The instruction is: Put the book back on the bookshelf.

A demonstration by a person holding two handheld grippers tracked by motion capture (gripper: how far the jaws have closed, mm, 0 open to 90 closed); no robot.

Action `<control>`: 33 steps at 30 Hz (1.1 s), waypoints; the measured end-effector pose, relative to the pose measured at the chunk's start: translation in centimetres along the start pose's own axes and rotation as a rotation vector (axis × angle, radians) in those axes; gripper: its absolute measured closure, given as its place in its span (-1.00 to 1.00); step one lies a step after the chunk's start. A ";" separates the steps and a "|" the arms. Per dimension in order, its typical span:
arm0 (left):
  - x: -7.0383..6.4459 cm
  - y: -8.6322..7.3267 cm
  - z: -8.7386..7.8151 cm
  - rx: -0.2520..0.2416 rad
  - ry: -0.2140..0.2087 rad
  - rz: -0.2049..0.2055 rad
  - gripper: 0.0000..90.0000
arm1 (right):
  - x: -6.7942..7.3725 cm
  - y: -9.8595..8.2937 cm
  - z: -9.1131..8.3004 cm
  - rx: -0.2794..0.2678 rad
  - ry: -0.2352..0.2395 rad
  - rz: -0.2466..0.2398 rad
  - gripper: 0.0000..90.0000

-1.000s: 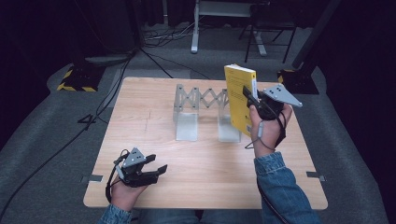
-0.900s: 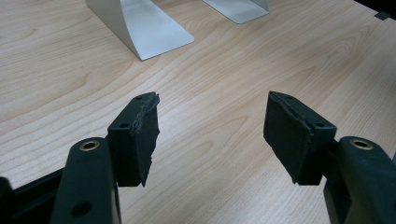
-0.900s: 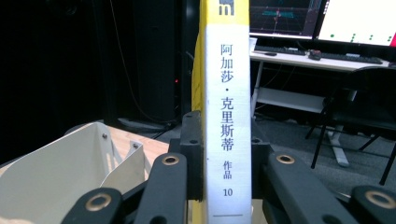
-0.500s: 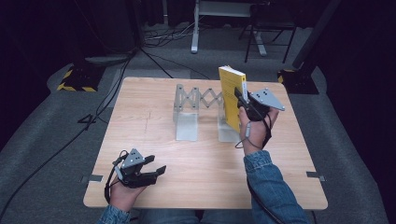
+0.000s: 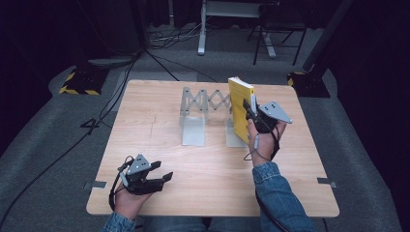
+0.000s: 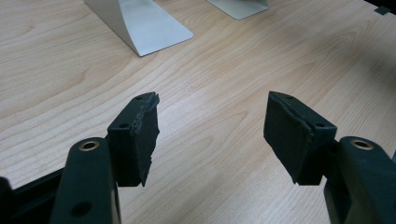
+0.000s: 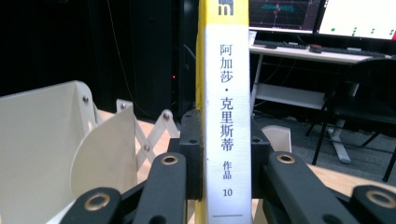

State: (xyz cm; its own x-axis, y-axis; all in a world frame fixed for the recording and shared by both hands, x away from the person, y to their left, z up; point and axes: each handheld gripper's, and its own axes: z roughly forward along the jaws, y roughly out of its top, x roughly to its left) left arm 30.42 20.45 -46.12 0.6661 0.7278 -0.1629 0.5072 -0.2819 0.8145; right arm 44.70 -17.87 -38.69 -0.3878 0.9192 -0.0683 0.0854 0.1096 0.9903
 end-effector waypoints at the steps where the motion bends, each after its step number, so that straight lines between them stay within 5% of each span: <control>1: 0.0 0.0 0.0 0.001 -0.002 -0.003 -0.20 | 0.0 -0.2 -0.1 0.002 -0.001 0.002 0.67; 11: -0.2 0.1 0.2 0.003 -0.004 0.004 -0.20 | 0.2 -0.4 -1.6 0.017 -0.015 0.007 0.55; 17: -0.3 0.1 0.5 0.008 -0.013 0.004 -0.21 | 0.0 0.5 -3.4 0.120 -0.036 -0.003 0.49; 25: -0.5 0.3 0.8 0.017 -0.017 0.020 -0.20 | -0.2 1.6 -5.4 0.226 0.034 -0.004 0.52; 33: -0.6 0.2 0.9 0.020 -0.021 0.008 -0.20 | -0.4 4.2 -4.8 0.449 0.076 -0.063 0.49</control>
State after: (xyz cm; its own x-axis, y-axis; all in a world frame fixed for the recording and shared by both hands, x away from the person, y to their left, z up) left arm 30.60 19.41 -46.35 0.6814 0.7124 -0.1679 0.5123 -0.3004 0.8046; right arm 40.78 -19.61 -33.94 -0.4697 0.8770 -0.1010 0.4423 0.3328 0.8329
